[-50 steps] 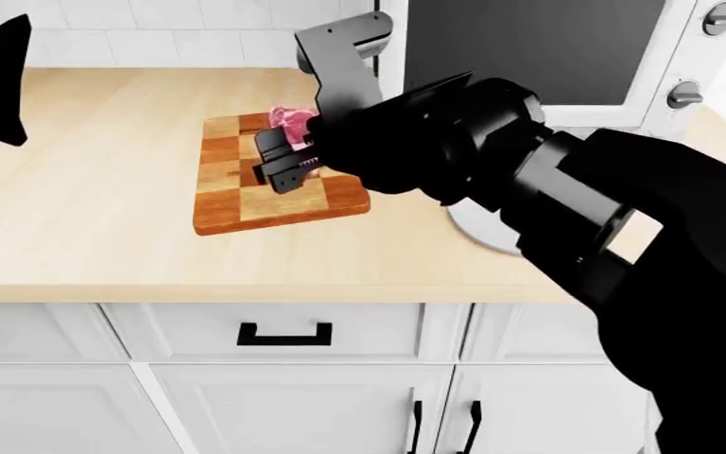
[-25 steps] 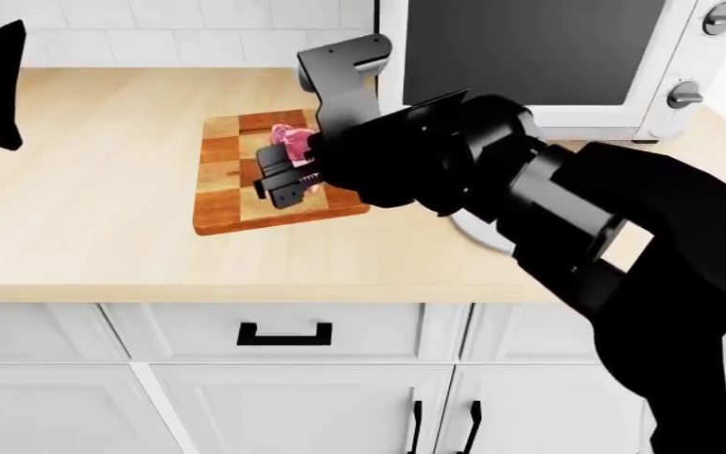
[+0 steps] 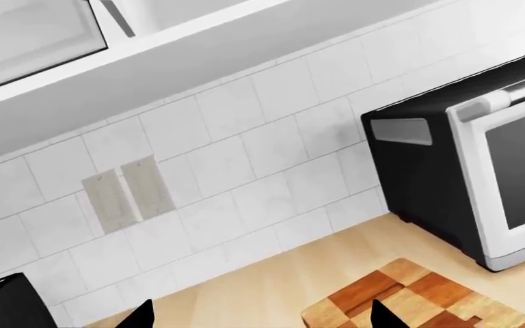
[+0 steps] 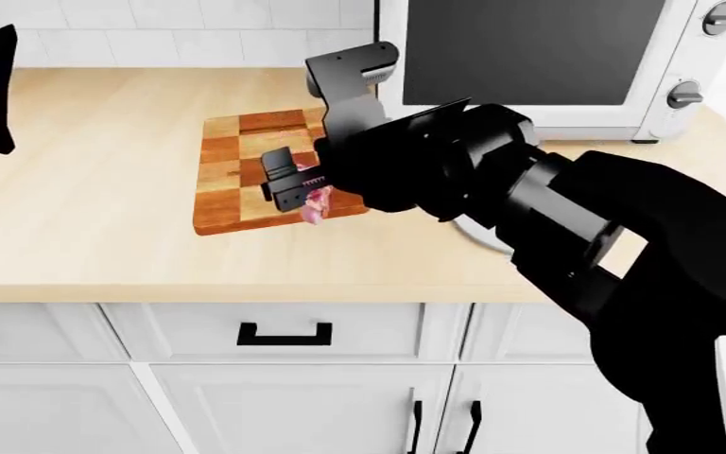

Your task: Pick the steak from the plate and place it on the cutting board. Then pick the condiment bottle from the cabinet and place it next to the cutting board.

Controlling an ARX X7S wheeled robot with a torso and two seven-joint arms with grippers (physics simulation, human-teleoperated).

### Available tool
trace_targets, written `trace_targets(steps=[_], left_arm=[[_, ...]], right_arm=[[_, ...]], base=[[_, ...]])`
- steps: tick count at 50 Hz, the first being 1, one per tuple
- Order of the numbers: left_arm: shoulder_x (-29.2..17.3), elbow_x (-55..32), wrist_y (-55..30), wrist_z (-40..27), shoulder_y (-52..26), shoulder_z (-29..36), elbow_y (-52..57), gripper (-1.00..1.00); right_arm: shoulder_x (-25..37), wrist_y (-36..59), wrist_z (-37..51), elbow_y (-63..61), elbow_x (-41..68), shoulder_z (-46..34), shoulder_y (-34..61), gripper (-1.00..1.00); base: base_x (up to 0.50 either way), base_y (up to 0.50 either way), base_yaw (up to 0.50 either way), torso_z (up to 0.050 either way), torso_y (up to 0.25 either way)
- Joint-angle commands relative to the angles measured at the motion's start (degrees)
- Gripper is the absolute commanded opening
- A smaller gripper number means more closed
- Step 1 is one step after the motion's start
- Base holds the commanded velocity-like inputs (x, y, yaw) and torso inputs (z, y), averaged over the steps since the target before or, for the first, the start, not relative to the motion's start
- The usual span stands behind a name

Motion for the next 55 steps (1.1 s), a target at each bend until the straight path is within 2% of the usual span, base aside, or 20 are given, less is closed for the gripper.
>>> trace_targets(steps=[1,19,32,35,42,55], left_arm=[[-0.2,-0.1,0.2,-0.1,0.1,0.0,-0.3,1.0],[0.2,-0.4,0.3,-0.6,-1.3,1.2,-0.5,1.0],[3.2,-1.9,-1.0,-1.5,-4.2,3.4,0.2,1.0],[3.9,-2.0,-1.1,-2.1,-3.9,3.6,0.5,1.0],[6.1,-0.8,-1.0,-5.7,-1.9,3.3,1.8,1.0],[9.4,0.6,-1.0,-11.5,2.4,1.4,5.2,1.0]], right_arm=[[0.0,-0.1,-0.1,0.2,-0.6,0.3,0.1,1.0],[0.0,-3.6,-2.2,1.1,3.0,0.2,5.5,1.0],[0.6,-8.0,-5.9,3.2,8.8,1.2,12.9,1.0],[9.5,-11.8,1.7,-12.1,10.2,4.4,12.1,1.0],[24.1,-15.2,13.3,-36.6,11.4,7.9,11.5,1.0],[42.1,-17.9,27.2,-61.2,13.9,13.4,13.9,1.0]], base=[[0.0,0.0,0.0,0.0,0.0],[0.0,0.0,0.0,0.0,0.0],[0.0,0.0,0.0,0.0,0.0],[0.0,0.0,0.0,0.0,0.0],[0.0,0.0,0.0,0.0,0.0],[0.0,0.0,0.0,0.0,0.0]])
